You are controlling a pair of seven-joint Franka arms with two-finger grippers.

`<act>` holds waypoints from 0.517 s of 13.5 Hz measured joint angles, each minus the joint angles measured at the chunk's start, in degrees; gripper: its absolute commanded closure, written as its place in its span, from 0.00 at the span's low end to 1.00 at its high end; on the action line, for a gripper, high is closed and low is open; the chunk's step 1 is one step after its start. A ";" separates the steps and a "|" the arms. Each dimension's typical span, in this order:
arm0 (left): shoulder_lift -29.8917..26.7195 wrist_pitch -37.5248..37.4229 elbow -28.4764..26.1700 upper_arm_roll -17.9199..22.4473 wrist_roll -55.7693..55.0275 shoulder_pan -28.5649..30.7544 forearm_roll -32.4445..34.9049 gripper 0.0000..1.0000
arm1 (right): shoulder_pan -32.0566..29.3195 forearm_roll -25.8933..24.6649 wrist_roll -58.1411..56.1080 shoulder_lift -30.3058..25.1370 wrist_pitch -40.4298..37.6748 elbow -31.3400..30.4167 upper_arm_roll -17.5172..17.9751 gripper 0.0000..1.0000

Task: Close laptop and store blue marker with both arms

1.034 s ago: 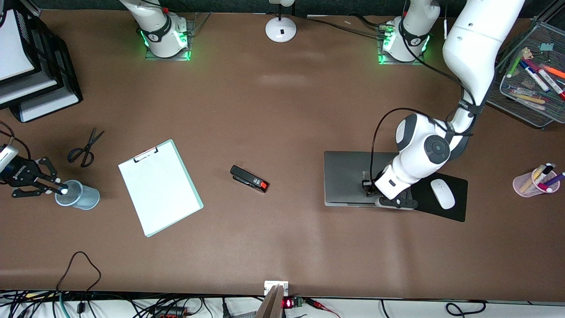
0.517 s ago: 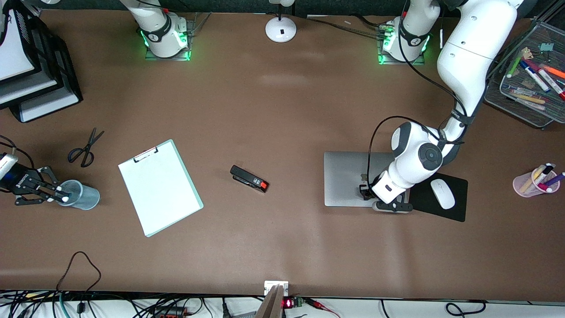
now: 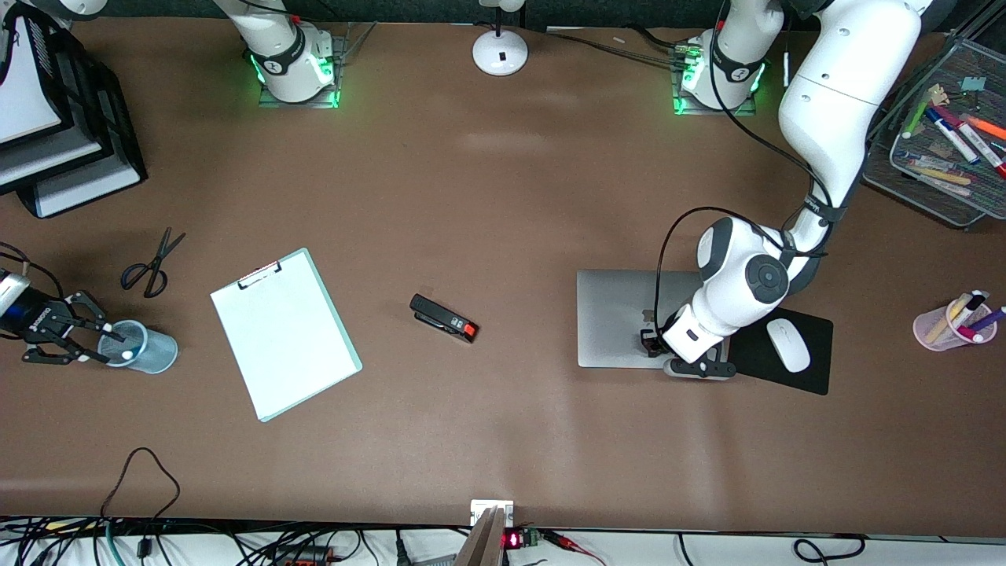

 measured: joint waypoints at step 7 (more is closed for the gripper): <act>-10.53 -24.32 4.03 0.19 0.00 0.42 1.43 1.00 | 4.77 -7.65 25.28 -1.40 -0.34 1.88 0.72 0.00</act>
